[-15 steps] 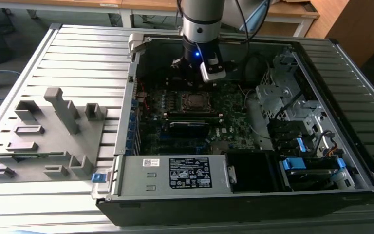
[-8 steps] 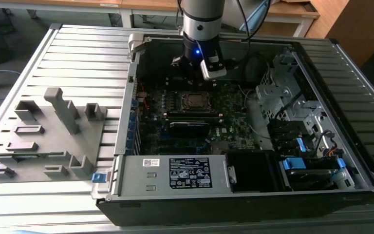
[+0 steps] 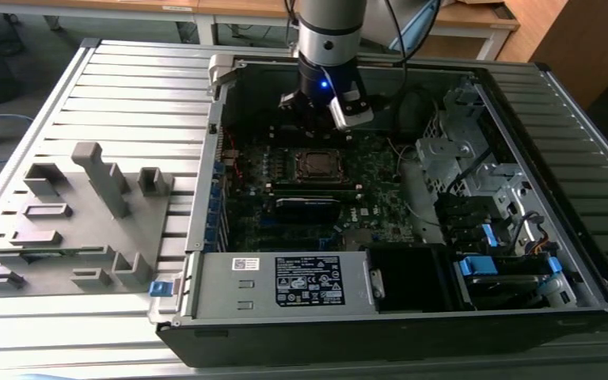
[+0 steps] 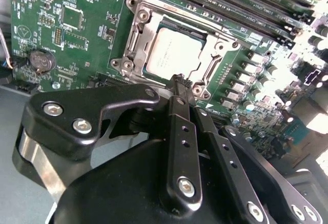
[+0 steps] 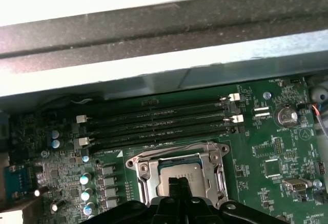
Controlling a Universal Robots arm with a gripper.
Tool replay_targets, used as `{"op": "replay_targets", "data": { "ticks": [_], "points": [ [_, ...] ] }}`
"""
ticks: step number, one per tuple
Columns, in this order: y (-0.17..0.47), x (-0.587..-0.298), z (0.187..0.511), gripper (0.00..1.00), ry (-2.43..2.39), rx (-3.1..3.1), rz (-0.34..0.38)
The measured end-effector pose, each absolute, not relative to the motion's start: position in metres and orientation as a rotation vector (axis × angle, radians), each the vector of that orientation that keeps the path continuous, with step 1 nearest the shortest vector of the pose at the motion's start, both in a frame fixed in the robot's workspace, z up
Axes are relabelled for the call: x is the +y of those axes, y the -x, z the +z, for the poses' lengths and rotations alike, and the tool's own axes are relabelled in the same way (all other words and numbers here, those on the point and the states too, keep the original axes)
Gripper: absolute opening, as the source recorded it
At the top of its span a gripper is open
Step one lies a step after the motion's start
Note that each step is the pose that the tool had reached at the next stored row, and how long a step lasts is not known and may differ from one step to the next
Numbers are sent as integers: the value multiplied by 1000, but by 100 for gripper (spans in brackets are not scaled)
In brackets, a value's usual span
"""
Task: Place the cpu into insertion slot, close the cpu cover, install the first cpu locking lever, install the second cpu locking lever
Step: 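Install the second cpu locking lever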
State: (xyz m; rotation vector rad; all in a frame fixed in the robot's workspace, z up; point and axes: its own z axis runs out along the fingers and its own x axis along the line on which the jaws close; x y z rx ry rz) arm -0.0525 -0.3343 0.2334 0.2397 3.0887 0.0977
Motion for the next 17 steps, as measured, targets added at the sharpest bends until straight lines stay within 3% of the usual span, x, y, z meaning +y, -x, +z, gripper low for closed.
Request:
{"op": "replay_targets", "data": {
  "ticks": [17],
  "points": [
    [52,-334,237,11,-236,3089,98]
  ]
}}
